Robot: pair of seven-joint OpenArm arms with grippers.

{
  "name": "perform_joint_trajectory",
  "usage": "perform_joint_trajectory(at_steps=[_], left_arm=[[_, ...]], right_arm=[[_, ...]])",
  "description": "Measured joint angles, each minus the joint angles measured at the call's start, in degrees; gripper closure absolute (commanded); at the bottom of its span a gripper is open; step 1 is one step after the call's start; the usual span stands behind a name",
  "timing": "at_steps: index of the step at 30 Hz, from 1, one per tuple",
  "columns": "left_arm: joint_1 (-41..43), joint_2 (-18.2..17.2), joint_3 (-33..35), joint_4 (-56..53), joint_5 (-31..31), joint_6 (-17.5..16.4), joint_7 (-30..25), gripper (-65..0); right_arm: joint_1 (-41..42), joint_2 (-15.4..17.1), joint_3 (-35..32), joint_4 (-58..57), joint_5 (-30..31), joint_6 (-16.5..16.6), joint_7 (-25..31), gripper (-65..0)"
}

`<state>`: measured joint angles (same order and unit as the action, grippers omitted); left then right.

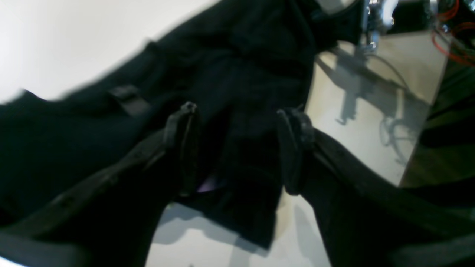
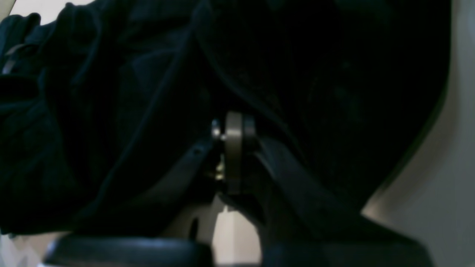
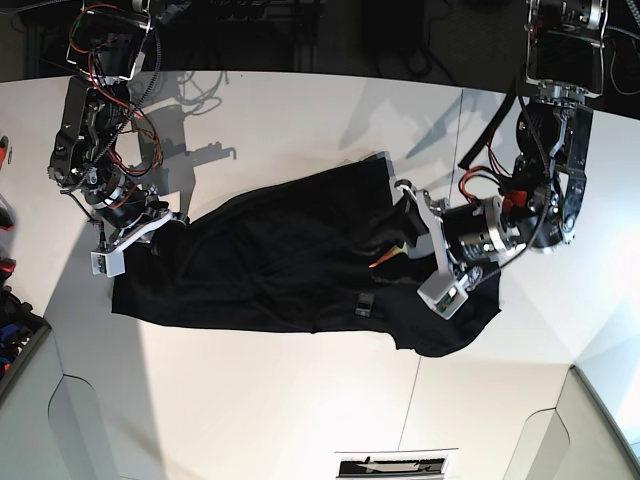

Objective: Layout the t-shirt on the table in an organized manner, then fold the t-shirt properly
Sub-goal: 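Grasp the shirt fabric near the middle with the left gripper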

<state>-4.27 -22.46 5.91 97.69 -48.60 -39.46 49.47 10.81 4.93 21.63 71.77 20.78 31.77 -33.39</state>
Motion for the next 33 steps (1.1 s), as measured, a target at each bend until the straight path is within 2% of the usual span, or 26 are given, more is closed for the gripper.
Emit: perform_joint_trajectory(at_steps=[2,6,8,13,17,20,23,26,30,31,32,33], left_arm=[[2.4,0.6,0.0,0.0,1.6,0.0,-1.9,-35.9],[6.5,1.4,0.0,-0.2,9.0,0.0,-6.1,-35.9],[6.6,2.8,0.0,-0.7,12.9,0.0,-7.6,-35.9],[6.1,4.8,0.0,-5.0,18.1,0.1,-11.2,-35.9],[5.9,4.7,0.0,-7.1,22.9,3.0,-14.4,-35.9],[5.4,4.7,0.0,-7.4,23.6,3.3,-14.4,-35.9],[4.0,4.7,0.0,-7.5,23.6,5.6,-14.4,-35.9],[3.6,4.8,0.0,-7.5,22.2,4.6,-13.9,-35.9],[3.9,6.5,0.0,-7.5,19.2,3.2,-10.1,-35.8],[3.9,6.9,0.0,-7.5,18.9,3.0,-10.1,-34.1],[3.9,7.4,0.0,-7.5,18.9,2.4,-10.1,-29.3],[4.0,7.8,0.0,-7.5,19.0,1.6,-10.1,-21.3]], right_arm=[[0.0,-0.1,0.0,0.0,0.2,0.0,-0.1,0.0],[0.0,-1.0,0.0,0.0,0.2,0.0,-0.3,0.0],[0.0,-1.3,0.0,0.0,0.2,0.0,-0.3,0.0],[0.0,-1.3,0.0,0.0,0.4,0.0,-0.7,0.0],[0.0,-1.3,0.0,0.0,0.4,0.0,-1.2,0.0],[0.0,-1.3,0.0,0.0,0.4,0.0,-1.4,0.0],[0.0,-1.3,0.0,0.0,0.6,0.0,-1.4,0.0],[0.0,-1.3,0.0,0.0,0.6,0.0,-1.4,0.0],[0.0,-1.3,0.0,0.0,0.6,0.0,-1.4,0.0],[0.0,-1.3,0.0,0.0,0.6,0.0,-1.4,0.0],[0.0,-1.3,0.0,0.0,0.6,0.0,-1.4,0.0],[0.0,-1.3,0.0,0.0,0.6,0.0,-1.4,0.0]])
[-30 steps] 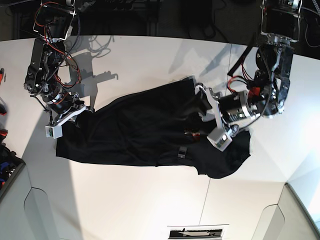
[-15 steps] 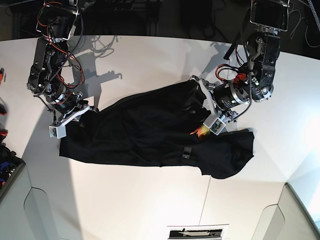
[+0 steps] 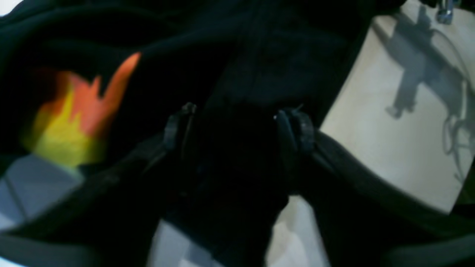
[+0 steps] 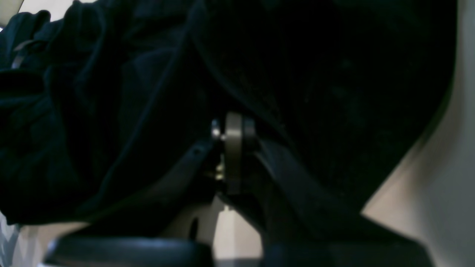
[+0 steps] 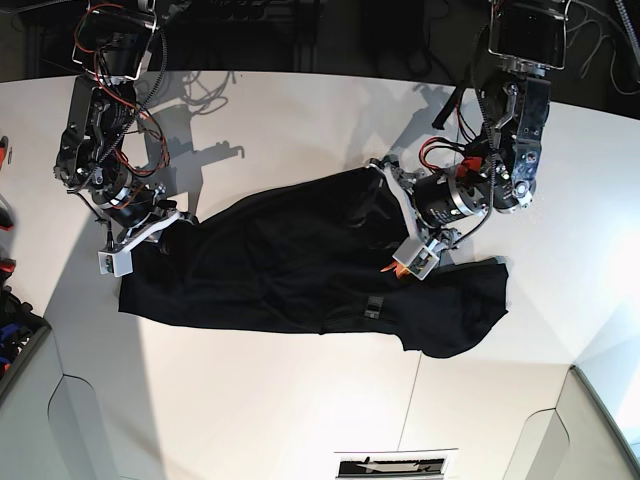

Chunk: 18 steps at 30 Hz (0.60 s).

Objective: Layout the t-shirt on the table in an organized manner, then fold the t-shirt properly
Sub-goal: 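Grasp the shirt fabric near the middle with the left gripper, then drag the grasped fabric away from the right gripper to smooth it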

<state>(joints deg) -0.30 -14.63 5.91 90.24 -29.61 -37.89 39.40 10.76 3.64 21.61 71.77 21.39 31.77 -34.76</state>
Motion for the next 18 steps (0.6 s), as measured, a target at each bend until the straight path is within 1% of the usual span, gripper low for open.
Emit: perform_joint_trajectory(at_steps=[2,3,5,8,11,14,16,18], left_arm=[[0.2,1.1,0.0,0.0,-0.3,-0.9,0.0,-3.9],[0.3,1.4,0.0,0.0,-0.2,-1.0,0.2,0.0],[0.3,1.3,0.0,0.1,-0.2,-1.2,0.2,0.0],[0.7,-0.7,-4.4,3.0,-2.0,-1.0,1.3,0.0],[1.9,-4.1,-13.9,8.1,-7.8,0.0,3.6,0.0],[5.1,-7.3,-23.1,12.0,-14.7,-1.2,7.2,0.0],[8.3,-8.4,-28.5,13.2,-18.6,-1.7,10.0,0.0],[11.8,-8.9,-33.5,13.6,-22.5,-1.7,11.3,0.0]], right_arm=[[0.0,0.0,0.0,0.0,0.0,0.0,0.0,0.0],[0.0,0.0,0.0,0.0,0.0,0.0,0.0,0.0],[0.0,0.0,0.0,0.0,0.0,0.0,0.0,0.0],[0.0,0.0,0.0,0.0,0.0,0.0,0.0,0.0],[-0.1,0.3,0.0,0.0,-0.5,0.2,0.0,0.0],[-0.1,0.7,0.0,0.0,-0.9,0.2,0.0,0.0],[-0.1,1.0,0.0,0.0,-0.9,0.4,0.0,0.0],[-0.1,1.4,0.0,0.0,-0.9,0.4,0.0,0.0]])
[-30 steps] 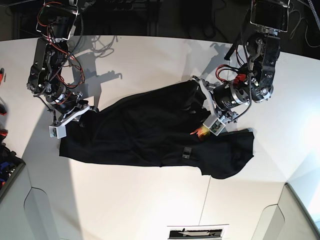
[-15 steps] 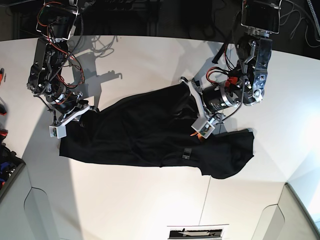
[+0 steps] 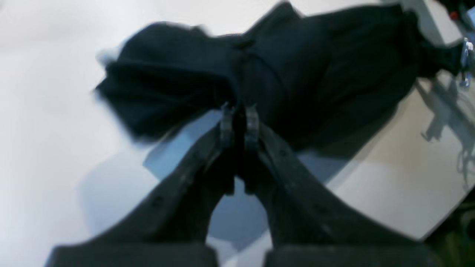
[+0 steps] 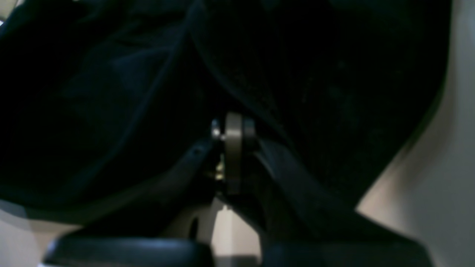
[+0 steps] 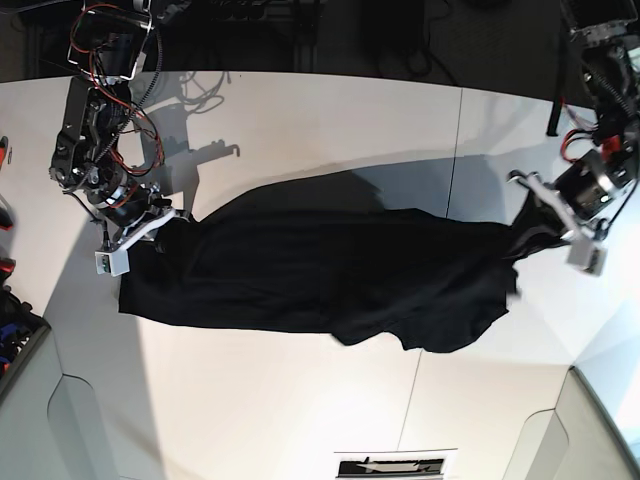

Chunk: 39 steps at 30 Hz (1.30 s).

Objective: Layout the t-shirt on the table in an organized manner, then fold the t-shirt properly
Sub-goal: 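Drag the grasped fabric away from the right gripper to smooth it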

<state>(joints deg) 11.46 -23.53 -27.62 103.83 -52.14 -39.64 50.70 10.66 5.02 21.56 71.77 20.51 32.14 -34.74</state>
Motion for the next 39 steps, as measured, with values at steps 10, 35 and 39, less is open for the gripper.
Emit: perform_joint_trajectory(at_steps=[10,35,39], left_arm=[[21.2,2.1,-9.9,0.2,-24.4,0.1,10.1,0.0],[22.9,5.9,-10.1,15.8,-28.2,0.2,11.3,-35.3],[19.0,3.8,-10.6,15.6,-14.0,0.0,1.6,-35.3]], right_arm=[[0.0,0.7,-0.1,0.0,-0.3,0.0,-0.2,0.0],[0.1,0.9,0.0,0.0,2.0,-0.2,0.0,0.0],[0.2,1.0,0.0,0.0,2.1,-0.2,0.7,0.0]])
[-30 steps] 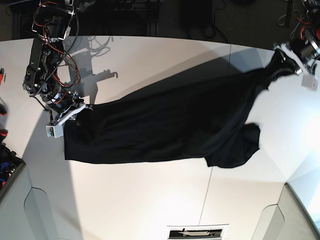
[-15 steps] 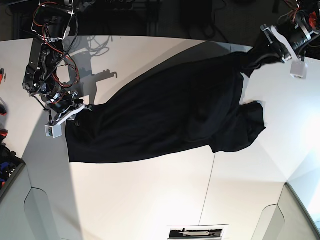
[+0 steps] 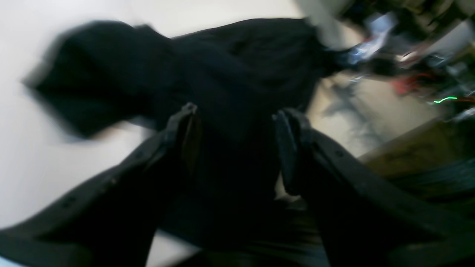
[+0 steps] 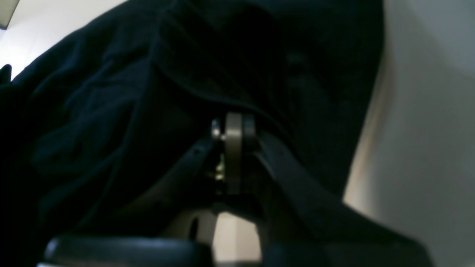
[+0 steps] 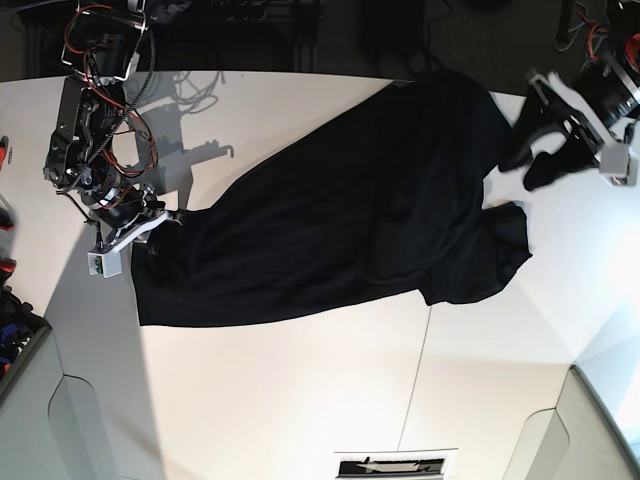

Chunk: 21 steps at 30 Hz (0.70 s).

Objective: Layout the t-shirt on the table in an organized manner, then fold the t-shirt properly
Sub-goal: 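Drag the grasped fabric away from the right gripper to smooth it, then pull the shirt corner with the left gripper to spread it wider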

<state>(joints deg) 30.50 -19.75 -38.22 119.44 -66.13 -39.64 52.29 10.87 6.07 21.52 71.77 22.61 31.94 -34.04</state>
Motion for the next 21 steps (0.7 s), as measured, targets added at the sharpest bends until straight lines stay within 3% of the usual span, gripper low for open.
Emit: perform_joint_trajectory(at_steps=[3,9,14,21], left_arm=[[-5.6,-2.8,0.9,-2.9,6.5,-0.1,-5.2,-35.2],[-15.0,-7.1,10.9,-19.3,17.3,-0.2,-7.4,-35.2],[-21.1,-7.3,18.7,-33.8,28.0,1.1,-11.6,-35.2],[-25.4,-7.7,19.8,-39.6,37.9,1.9,-14.0,-35.2]], right_arm=[[0.0,0.1,0.0,0.0,0.1,0.0,0.3,0.0],[0.1,0.1,0.0,0.0,0.1,0.0,0.4,0.0],[0.1,0.1,0.0,0.0,0.1,0.0,0.3,0.0],[0.1,0.1,0.0,0.0,0.1,0.0,0.2,0.0]])
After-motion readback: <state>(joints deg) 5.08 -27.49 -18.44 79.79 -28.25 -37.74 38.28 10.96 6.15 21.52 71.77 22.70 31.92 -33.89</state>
